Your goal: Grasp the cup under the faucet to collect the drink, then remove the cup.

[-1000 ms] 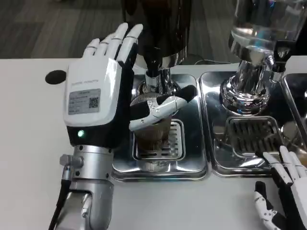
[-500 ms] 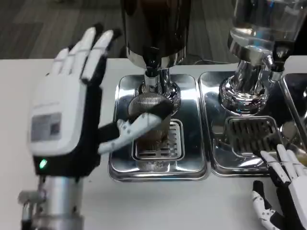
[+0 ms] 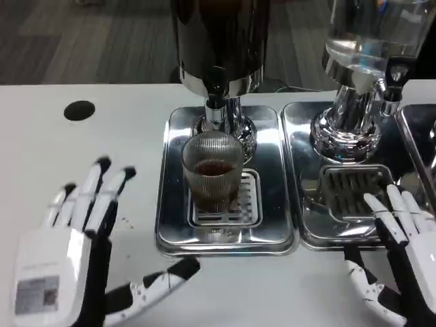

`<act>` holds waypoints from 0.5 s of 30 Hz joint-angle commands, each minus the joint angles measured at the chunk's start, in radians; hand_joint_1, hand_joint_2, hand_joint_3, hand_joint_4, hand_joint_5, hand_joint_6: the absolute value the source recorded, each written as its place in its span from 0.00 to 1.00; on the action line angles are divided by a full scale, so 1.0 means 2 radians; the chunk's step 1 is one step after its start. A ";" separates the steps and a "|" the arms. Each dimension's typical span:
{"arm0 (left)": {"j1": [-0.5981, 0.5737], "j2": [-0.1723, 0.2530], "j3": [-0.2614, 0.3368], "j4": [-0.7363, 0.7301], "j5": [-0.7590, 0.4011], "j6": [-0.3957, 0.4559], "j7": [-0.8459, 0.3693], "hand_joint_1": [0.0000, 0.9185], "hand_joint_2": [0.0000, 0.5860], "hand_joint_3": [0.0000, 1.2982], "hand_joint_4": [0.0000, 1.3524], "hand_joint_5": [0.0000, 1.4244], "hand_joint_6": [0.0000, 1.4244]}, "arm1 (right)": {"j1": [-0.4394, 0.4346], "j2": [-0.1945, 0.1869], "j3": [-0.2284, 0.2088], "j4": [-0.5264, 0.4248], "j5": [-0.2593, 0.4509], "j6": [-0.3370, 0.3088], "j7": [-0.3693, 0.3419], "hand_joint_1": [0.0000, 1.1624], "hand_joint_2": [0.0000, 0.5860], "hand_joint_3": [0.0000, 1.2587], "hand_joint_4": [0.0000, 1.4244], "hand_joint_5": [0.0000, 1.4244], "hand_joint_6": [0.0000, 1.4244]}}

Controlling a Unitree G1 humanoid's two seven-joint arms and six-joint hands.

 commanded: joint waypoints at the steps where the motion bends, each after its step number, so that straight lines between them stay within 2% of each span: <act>1: -0.010 0.008 -0.007 0.071 0.009 -0.003 0.029 0.00 0.06 0.16 0.00 0.13 0.11 | -0.009 0.007 -0.007 -0.027 0.013 0.007 0.031 0.16 0.59 0.10 0.00 0.01 0.10; 3: -0.016 0.008 -0.009 0.096 0.006 -0.003 0.034 0.00 0.06 0.15 0.00 0.13 0.11 | -0.012 0.012 -0.010 -0.047 0.025 0.013 0.056 0.16 0.54 0.08 0.00 0.01 0.10; 8: -0.027 0.009 -0.015 0.128 0.003 -0.002 0.044 0.00 0.06 0.15 0.00 0.12 0.10 | -0.023 0.026 -0.020 -0.088 0.064 0.029 0.122 0.27 0.48 0.01 0.00 0.00 0.08; 11: -0.035 0.012 -0.022 0.145 0.008 0.003 0.046 0.00 0.06 0.16 0.00 0.12 0.10 | -0.045 0.041 -0.023 -0.108 0.100 0.055 0.178 0.31 0.46 0.00 0.00 0.00 0.07; 15: -0.044 0.019 -0.028 0.162 0.012 0.011 0.042 0.00 0.06 0.16 0.00 0.12 0.10 | -0.092 0.059 -0.021 -0.120 0.136 0.097 0.253 0.30 0.36 0.00 0.00 0.00 0.05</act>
